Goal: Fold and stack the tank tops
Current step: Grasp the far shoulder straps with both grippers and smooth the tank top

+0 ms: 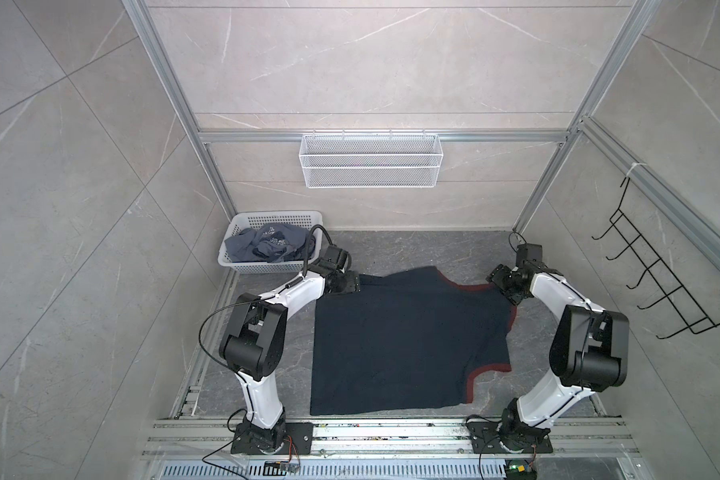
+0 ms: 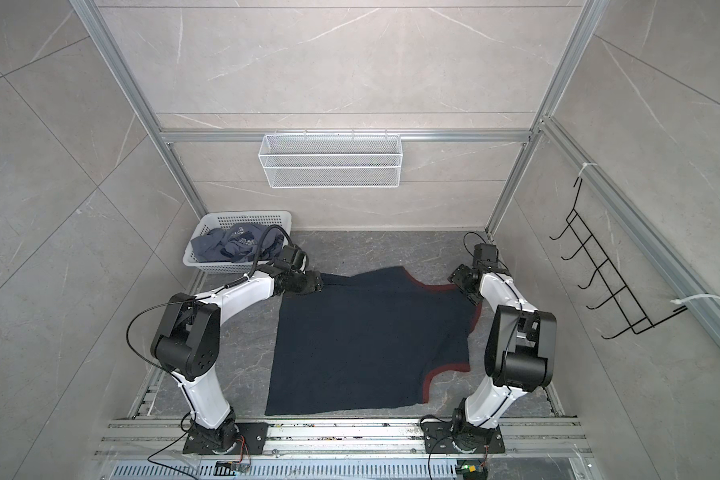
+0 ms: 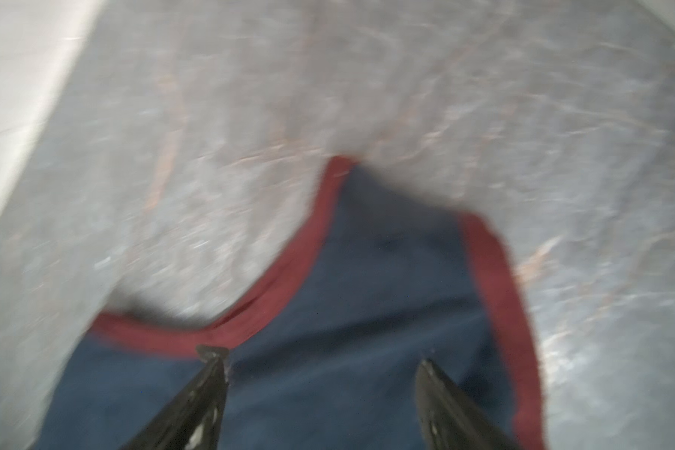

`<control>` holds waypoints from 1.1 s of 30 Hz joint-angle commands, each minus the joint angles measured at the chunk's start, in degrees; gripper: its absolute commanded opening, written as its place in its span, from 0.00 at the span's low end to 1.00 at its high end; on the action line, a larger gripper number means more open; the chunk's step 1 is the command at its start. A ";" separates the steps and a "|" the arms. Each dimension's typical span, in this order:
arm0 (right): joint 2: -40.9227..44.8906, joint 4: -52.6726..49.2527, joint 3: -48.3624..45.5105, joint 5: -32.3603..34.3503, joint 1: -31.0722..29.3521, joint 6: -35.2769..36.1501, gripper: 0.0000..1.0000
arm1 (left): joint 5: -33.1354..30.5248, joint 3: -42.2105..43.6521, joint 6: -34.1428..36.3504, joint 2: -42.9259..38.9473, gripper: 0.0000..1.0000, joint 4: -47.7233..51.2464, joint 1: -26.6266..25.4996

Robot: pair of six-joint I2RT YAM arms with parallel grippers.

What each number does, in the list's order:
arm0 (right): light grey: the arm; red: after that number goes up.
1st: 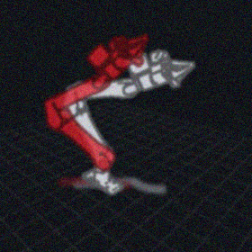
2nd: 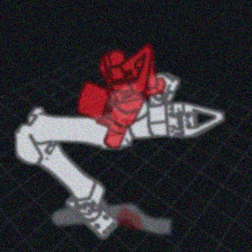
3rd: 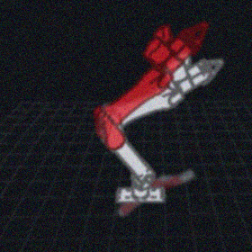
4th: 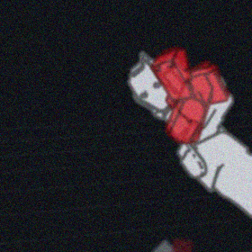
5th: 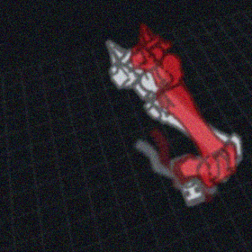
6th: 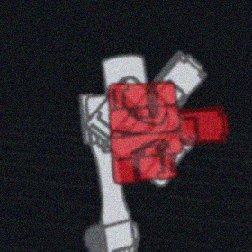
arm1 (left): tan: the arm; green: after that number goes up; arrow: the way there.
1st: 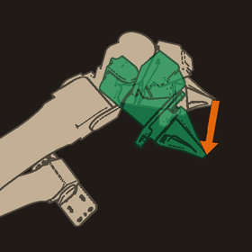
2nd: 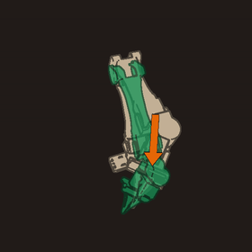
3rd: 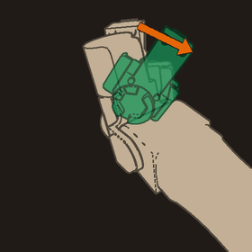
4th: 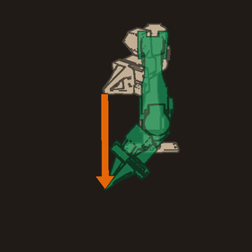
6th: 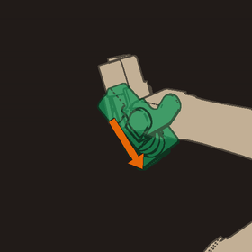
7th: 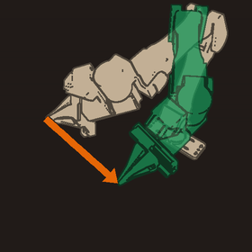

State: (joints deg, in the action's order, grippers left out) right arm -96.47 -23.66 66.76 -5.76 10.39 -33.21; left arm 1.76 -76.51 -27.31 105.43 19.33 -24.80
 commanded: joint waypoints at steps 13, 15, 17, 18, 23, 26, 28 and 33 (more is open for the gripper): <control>-14.19 5.58 11.80 -13.85 -19.44 5.00 0.58 | 0.14 -13.61 2.19 14.36 0.70 0.54 -1.15; -17.71 5.52 14.92 -14.59 -20.76 4.91 0.55 | 0.05 -13.70 1.55 15.39 0.70 -0.52 -0.33; -21.49 4.73 18.48 -14.80 -21.58 4.60 0.53 | 0.24 -13.96 1.25 16.58 0.70 -1.46 0.49; -23.37 4.48 20.12 -14.82 -21.72 4.33 0.52 | 0.13 -14.13 1.15 17.33 0.70 -1.81 0.91; -32.31 -1.44 29.38 -9.34 -21.63 3.75 0.47 | -0.24 -15.49 1.44 20.53 0.71 -2.81 2.28; -35.68 -4.34 34.41 -6.50 -21.07 3.58 0.45 | -1.00 -15.69 1.17 21.63 0.72 -2.87 3.12; -38.31 -7.27 38.52 -3.64 -20.26 2.75 0.45 | -1.41 -15.77 0.65 22.16 0.72 -2.90 4.02; -42.98 -10.30 45.77 -4.23 -18.23 2.50 0.45 | -0.87 -18.77 0.92 24.05 0.75 -2.35 5.55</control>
State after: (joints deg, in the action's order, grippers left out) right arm -135.98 -28.97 109.43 -13.02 -9.32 -30.22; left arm 1.74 -93.23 -26.37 127.02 15.40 -20.58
